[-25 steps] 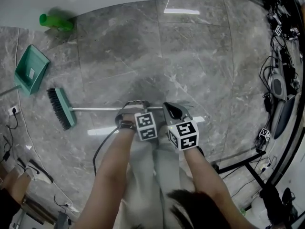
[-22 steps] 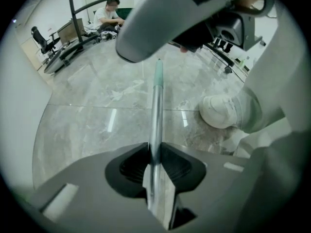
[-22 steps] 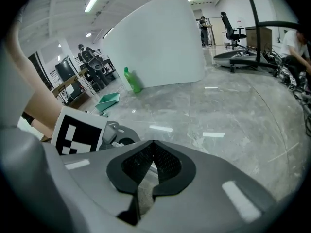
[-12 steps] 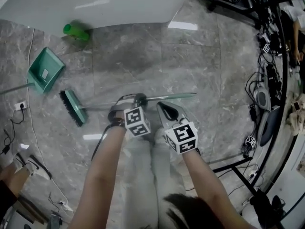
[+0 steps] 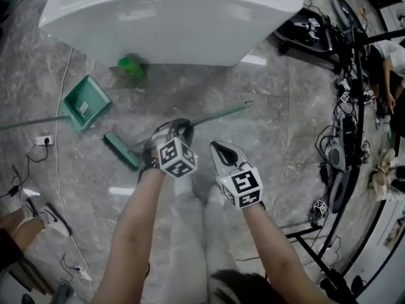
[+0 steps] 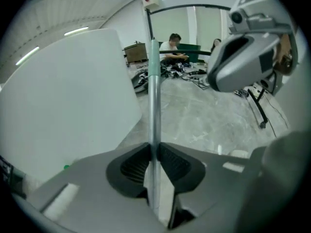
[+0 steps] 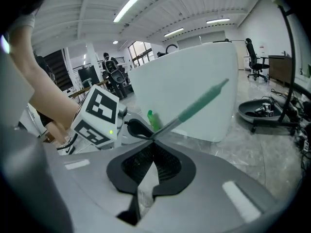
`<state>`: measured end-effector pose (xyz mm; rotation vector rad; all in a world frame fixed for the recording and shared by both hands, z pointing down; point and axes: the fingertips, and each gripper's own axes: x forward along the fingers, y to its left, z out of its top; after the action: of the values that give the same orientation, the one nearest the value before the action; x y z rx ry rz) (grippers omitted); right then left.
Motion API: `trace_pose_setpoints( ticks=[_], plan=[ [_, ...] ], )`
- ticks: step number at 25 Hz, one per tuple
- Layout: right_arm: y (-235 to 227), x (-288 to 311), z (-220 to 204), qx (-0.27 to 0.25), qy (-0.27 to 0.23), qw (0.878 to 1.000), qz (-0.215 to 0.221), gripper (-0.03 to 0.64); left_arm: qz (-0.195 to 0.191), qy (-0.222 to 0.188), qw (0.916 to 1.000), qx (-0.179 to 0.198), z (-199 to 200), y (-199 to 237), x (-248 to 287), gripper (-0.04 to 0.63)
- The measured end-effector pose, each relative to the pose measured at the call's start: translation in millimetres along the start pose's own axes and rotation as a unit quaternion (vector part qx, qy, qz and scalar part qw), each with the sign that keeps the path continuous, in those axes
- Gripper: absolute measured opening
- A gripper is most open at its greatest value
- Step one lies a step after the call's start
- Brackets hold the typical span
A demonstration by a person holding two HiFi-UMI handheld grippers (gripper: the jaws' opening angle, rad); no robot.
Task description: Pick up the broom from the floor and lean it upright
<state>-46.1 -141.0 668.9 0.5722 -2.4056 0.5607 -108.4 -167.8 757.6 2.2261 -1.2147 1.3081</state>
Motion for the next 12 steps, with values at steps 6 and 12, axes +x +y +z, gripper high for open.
trace_pose_setpoints(
  ticks=[6,12],
  plan=[
    [3,3,44,-0.024,-0.005,1.000,0.012,0.002,0.061,-0.030,0.9936,-0.090,18,77,-29,0.069],
    [-6,15,77,-0.029,-0.007,1.000,0.008,0.002,0.106,-0.050,0.9781,-0.172,26,143,-49,0.069]
  ],
)
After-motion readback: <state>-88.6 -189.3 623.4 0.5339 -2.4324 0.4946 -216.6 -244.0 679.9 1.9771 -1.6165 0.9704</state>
